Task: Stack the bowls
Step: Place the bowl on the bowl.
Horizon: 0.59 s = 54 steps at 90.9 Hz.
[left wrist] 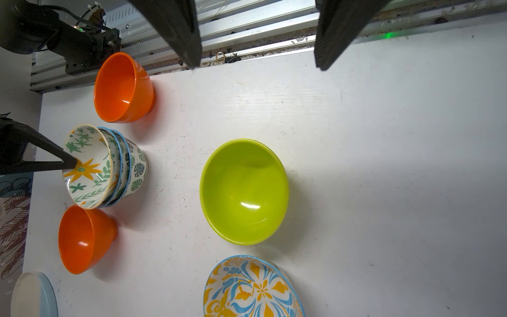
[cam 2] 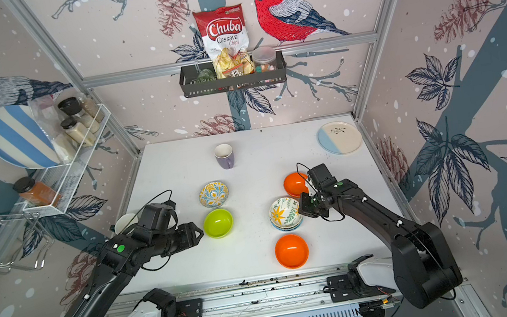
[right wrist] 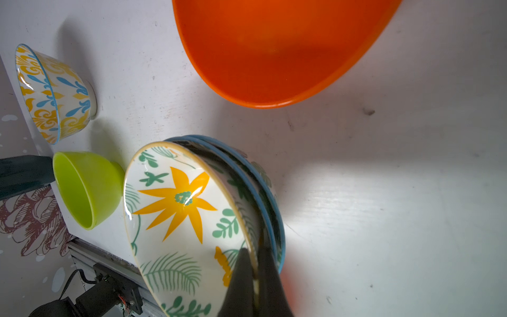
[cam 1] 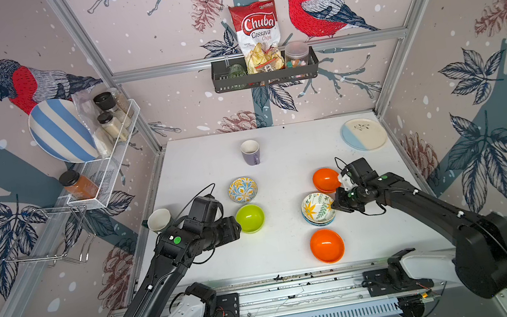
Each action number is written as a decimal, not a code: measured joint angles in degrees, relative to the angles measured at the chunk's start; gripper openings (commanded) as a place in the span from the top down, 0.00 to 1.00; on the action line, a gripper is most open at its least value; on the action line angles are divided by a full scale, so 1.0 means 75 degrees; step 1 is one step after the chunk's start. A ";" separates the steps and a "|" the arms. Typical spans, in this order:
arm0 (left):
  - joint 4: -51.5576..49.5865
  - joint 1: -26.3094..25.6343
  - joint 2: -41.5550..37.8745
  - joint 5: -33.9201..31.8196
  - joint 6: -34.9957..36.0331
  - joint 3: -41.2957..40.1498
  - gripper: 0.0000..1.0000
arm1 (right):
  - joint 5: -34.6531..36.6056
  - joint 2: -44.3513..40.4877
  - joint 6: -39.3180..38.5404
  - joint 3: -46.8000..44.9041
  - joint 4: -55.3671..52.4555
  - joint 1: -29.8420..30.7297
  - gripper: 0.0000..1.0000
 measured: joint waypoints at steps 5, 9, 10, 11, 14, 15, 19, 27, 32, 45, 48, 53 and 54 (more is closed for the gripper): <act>0.0003 0.0000 -0.0009 0.0003 -0.0003 0.0000 0.32 | -0.0003 0.0006 0.0003 0.0000 0.0000 0.0000 0.82; 0.0003 0.0000 -0.0012 0.0003 -0.0003 0.0000 0.32 | -0.0023 0.0012 -0.0006 0.0000 0.0023 0.0000 0.78; 0.0003 0.0000 -0.0012 0.0006 -0.0003 0.0000 0.32 | -0.0029 0.0012 -0.0006 0.0000 0.0029 0.0003 0.78; 0.0003 0.0000 -0.0012 0.0006 -0.0003 0.0000 0.32 | -0.0038 0.0012 -0.0012 0.0000 0.0038 0.0003 0.77; 0.0003 0.0000 -0.0012 0.0009 -0.0003 0.0000 0.32 | -0.0044 0.0012 -0.0050 0.0000 0.0070 0.0003 0.76; 0.0003 0.0000 -0.0012 0.0009 -0.0003 0.0000 0.32 | -0.0050 0.0012 -0.0076 0.0000 0.0082 0.0003 0.75; 0.0003 0.0000 -0.0012 0.0009 -0.0003 0.0000 0.31 | -0.0058 0.0012 -0.0096 0.0000 0.0108 0.0003 0.74; 0.0003 0.0000 -0.0006 0.0017 0.0000 0.0000 0.31 | -0.0064 0.0012 -0.0105 0.0003 0.0117 0.0003 0.73; 0.0003 0.0000 -0.0003 0.0020 0.0000 0.0000 0.31 | -0.0064 0.0009 -0.0105 0.0003 0.0114 0.0000 0.72; 0.0003 0.0000 0.0000 0.0020 0.0000 -0.0003 0.31 | -0.0064 -0.0026 -0.0108 0.0003 0.0111 0.0003 0.72; 0.0003 0.0000 0.0000 0.0023 0.0000 -0.0006 0.31 | -0.0061 -0.0032 -0.0108 0.0009 0.0105 0.0000 0.72; 0.0003 0.0000 0.0000 0.0023 0.0000 -0.0012 0.31 | -0.0058 -0.0058 -0.0108 0.0017 0.0105 -0.0003 0.72; 0.0003 0.0000 0.0000 0.0023 0.0000 -0.0015 0.31 | -0.0055 -0.0067 -0.0108 0.0020 0.0105 -0.0012 0.72</act>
